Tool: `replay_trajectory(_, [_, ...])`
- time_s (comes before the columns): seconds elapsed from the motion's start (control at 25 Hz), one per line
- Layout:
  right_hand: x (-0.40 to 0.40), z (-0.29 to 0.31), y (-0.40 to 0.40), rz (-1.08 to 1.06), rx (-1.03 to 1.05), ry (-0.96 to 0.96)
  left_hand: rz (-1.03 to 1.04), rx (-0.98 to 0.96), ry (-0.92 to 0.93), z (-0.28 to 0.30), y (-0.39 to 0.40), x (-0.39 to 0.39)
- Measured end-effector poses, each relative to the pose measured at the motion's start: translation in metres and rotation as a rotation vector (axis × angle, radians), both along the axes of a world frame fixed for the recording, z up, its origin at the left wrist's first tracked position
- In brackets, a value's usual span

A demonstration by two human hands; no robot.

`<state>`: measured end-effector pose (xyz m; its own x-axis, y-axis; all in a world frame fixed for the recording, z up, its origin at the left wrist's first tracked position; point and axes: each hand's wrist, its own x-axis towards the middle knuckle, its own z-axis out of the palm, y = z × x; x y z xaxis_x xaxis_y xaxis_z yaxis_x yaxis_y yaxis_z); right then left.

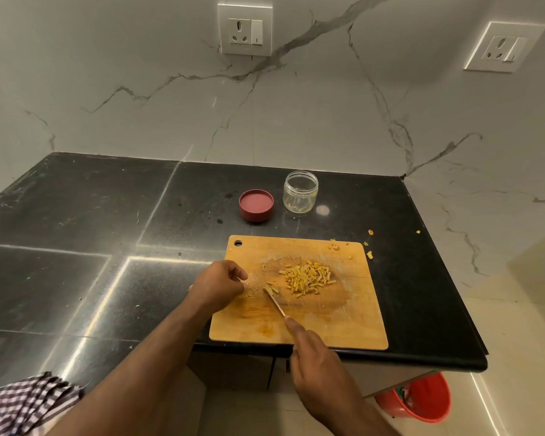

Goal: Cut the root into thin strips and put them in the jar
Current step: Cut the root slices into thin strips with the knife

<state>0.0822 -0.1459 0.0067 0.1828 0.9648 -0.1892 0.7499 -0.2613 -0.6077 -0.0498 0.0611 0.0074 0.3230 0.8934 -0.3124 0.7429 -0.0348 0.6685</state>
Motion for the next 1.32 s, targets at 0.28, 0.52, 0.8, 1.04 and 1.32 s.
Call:
replay_trajectory(0.28, [0.008, 0.002, -0.004, 0.007, 0.003, 0.048, -0.039, 0.106, 0.162, -0.005, -0.008, -0.006])
replay_trajectory(0.52, [0.020, 0.001, -0.004, -0.147, 0.038, 0.091, -0.058, 0.182, 0.161, -0.008, -0.011, -0.004])
replay_trajectory(0.8, [0.007, 0.008, 0.001, -0.145, 0.031, 0.150, -0.180, 0.172, 0.085, -0.004, -0.022, 0.033])
replay_trajectory(1.04, [-0.001, 0.009, 0.006, -0.127, 0.025, 0.106, -0.121, 0.173, 0.077, -0.017, -0.021, 0.028])
replay_trajectory(1.32, [-0.009, 0.012, 0.016, -0.065, 0.011, 0.052, -0.061, 0.142, 0.055, -0.021, -0.020, 0.028])
